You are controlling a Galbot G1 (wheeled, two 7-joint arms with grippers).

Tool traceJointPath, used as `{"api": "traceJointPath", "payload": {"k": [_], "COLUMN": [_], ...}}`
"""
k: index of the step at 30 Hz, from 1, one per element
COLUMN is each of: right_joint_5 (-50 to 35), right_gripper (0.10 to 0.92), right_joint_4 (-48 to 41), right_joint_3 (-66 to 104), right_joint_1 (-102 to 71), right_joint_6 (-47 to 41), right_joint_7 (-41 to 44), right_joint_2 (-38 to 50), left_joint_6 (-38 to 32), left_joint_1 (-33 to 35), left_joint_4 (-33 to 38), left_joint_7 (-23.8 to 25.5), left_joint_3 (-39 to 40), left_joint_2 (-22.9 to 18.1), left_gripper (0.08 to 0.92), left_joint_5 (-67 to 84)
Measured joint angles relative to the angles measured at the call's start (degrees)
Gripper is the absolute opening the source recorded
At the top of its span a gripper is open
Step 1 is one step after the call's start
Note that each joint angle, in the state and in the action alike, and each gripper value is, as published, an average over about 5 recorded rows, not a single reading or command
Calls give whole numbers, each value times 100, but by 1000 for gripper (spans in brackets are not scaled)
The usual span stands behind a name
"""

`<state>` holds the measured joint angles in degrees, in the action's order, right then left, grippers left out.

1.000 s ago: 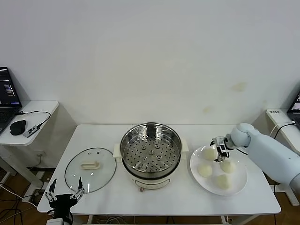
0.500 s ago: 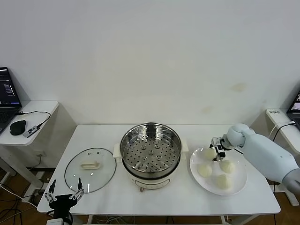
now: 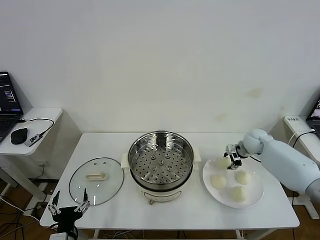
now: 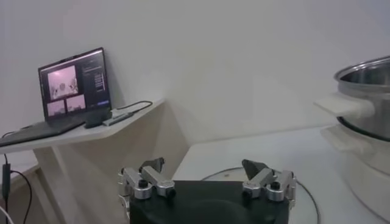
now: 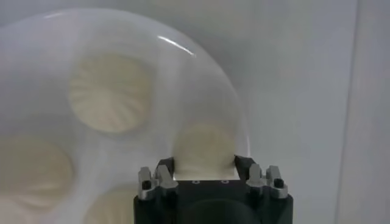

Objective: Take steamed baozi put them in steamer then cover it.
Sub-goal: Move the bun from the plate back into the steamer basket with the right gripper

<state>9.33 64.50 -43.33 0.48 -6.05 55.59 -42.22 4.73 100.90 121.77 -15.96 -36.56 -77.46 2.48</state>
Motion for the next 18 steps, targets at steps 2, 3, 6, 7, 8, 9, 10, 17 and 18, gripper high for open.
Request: {"api": "traceJointPath", "payload": {"k": [2,3,6,7,8,9,10,17,18], "right_joint_5": [-162,-249,-536,-634,-735,-835,-929,-1580,-1669], "right_gripper": [628,628,628,628,628,629,629,636,635], "right_joint_4": [162,238,458,525,589,648,700,970,992], "right_joint_3": [-122,-188,-425,-514,-611,-711,-810,-1544,-1640], "right_joint_1": [201,313,707,853,1012,1177,1344,2495,2630], "right_joint_6": [-33,-49,-84,-91,-96,-100,-102,-85,-73], "right_joint_7": [17,23,28,28,26,23,18,-66,-83], "right_joint_2": [109,153,238,252,259,260,254,-19,-87], "left_joint_6": [3,6,18,24,31,41,53,97,85], "left_joint_1": [-8,-13,-31,-37,-43,-50,-58,-145,-157], "left_joint_4": [-4,-5,-3,0,5,10,15,-28,-47], "left_joint_7": [-4,-7,-10,-9,-6,-2,2,38,50], "left_joint_3": [16,23,35,37,38,39,40,21,20], "left_joint_2": [20,30,59,70,80,91,103,186,198], "left_gripper": [823,823,823,823,823,823,823,823,823], "left_joint_5": [10,18,62,82,104,131,167,619,703]}}
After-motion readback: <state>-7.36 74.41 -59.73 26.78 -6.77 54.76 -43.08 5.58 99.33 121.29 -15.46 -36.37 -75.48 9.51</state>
